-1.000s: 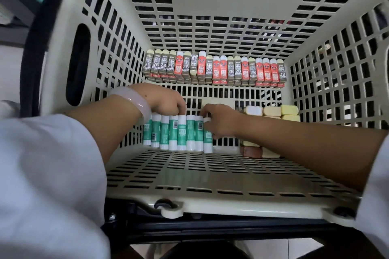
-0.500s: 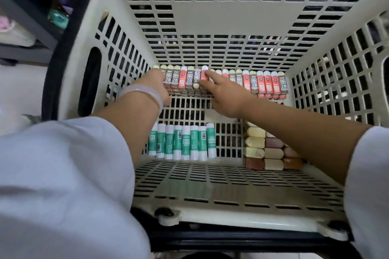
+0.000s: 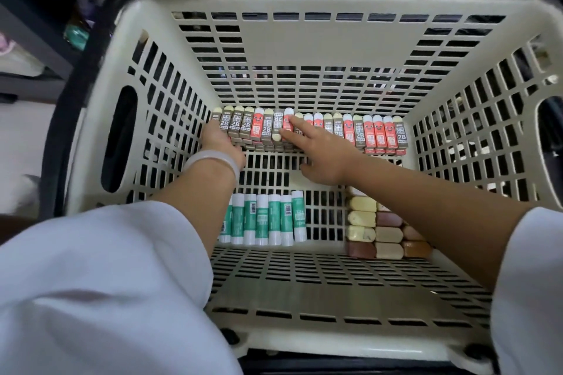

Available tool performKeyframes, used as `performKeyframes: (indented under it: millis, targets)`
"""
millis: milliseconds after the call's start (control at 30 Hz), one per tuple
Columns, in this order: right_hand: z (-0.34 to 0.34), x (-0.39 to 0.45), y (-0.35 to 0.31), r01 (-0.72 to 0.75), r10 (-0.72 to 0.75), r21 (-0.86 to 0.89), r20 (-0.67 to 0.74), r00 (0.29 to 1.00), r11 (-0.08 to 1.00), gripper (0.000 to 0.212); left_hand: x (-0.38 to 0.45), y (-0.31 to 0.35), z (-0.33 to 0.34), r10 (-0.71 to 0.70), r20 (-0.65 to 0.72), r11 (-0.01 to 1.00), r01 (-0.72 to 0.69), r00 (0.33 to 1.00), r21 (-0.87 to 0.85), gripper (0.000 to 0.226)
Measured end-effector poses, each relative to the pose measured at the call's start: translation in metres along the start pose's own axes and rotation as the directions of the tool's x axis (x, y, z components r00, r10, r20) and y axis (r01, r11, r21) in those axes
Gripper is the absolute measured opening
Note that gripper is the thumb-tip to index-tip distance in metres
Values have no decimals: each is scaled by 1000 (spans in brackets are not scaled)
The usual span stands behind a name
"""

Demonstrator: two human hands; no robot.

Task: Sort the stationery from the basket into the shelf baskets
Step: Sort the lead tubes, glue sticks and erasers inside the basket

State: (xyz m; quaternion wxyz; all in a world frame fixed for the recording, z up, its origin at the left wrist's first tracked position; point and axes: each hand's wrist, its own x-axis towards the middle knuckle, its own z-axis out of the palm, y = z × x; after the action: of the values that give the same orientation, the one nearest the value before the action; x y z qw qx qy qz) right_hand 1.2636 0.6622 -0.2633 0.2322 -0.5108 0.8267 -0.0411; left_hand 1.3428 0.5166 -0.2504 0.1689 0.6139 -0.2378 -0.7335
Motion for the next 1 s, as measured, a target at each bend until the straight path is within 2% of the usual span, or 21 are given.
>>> performKeyframes:
  millis: [100,333,433,533,633,700,800,867,933,1000]
  targets:
    - [0,-1,0,-5,5,-10,8,1000,1000,75,2,0,3,-16,64,999,12,998,51,18]
    - [0,-3,1,-8,8,-6,9,1000,1000,75,8,1,6,-42,86,991,31,995,129,46]
    - [0,-2,1,-11,11,8,15,1000,1000,75,16,-3,4,-33,65,992,25,997,124,38]
    - [-6,2,5,-17,12,115,44,999,993,71,21,-6,8,-9,95,993,-2,995,114,30]
    - [-16,7,8,-40,30,234,45,999,971,62,25,-11,14,18,88,991,-30,996,130,50]
    - [-18,7,9,-63,56,236,37,998,970,57,20,-10,23,16,13,990,-17,1000,141,60]
    - [-20,8,11,-126,123,122,31,992,985,54,13,-8,37,-9,-73,971,26,997,239,70]
    - [-25,8,16,-198,202,84,-44,978,977,52,11,-8,41,-35,-66,965,51,997,257,67]
    - [-33,10,25,-276,295,146,-130,947,950,49,12,-10,44,-46,-23,976,50,999,211,61]
    - [-39,10,32,-309,340,205,-144,929,929,50,14,-12,47,-37,-8,977,38,999,211,60]
